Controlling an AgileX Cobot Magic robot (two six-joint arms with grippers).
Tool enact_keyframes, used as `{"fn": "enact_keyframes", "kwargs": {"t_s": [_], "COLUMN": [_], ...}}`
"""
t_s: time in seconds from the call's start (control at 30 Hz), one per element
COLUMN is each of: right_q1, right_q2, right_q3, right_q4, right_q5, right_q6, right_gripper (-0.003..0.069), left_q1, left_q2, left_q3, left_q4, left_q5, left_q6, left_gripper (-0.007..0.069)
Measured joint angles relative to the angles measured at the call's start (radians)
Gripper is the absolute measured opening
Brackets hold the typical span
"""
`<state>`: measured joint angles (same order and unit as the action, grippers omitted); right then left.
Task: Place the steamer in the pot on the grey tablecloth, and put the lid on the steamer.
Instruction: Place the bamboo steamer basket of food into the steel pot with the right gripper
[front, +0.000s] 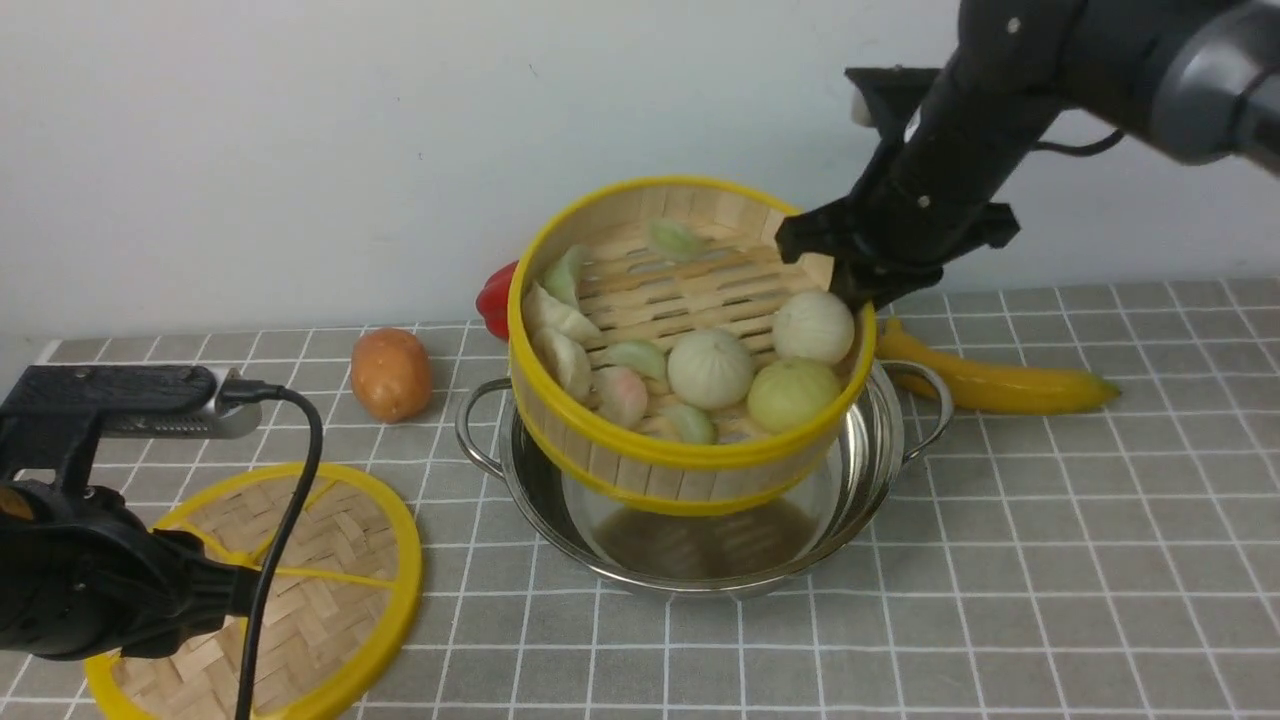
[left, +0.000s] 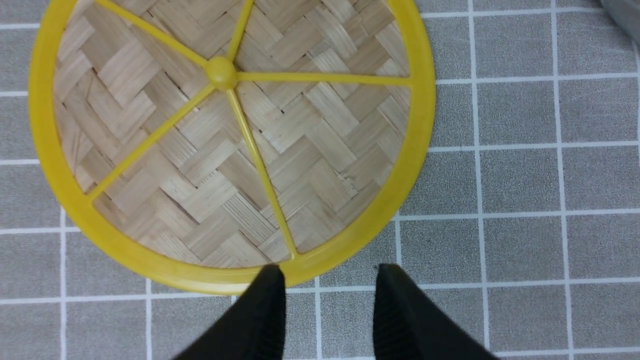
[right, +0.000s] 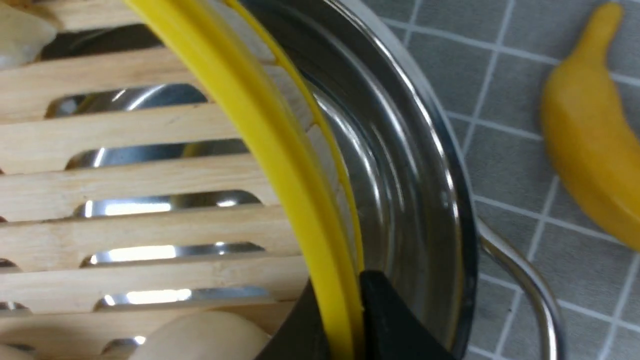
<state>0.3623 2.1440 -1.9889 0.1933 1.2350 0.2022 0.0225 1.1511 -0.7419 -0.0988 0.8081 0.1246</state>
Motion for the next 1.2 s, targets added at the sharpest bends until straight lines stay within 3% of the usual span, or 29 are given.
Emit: {"fn": "enact_keyframes", "kwargs": {"t_s": [0.8,1.2], "right_q1": [0.0,-0.001], "right_q2": [0.162,0.155], "right_q3": [-0.012,-0.019], "right_q4": [-0.035,0.008], "right_q5": [0.004,-0.004], "right_q6": [-0.006,-0.005], "right_gripper": [0.0069,0.0325], "left_q1": [0.0,0.0], "left_q2": [0.003,0.003], "left_q3": [0.0,0.0], "left_q4": [0.0,0.0], "left_q5": [0.0,-0.014], "left_q6": [0.0,0.0], "left_gripper": [0.0243,0.0243]}}
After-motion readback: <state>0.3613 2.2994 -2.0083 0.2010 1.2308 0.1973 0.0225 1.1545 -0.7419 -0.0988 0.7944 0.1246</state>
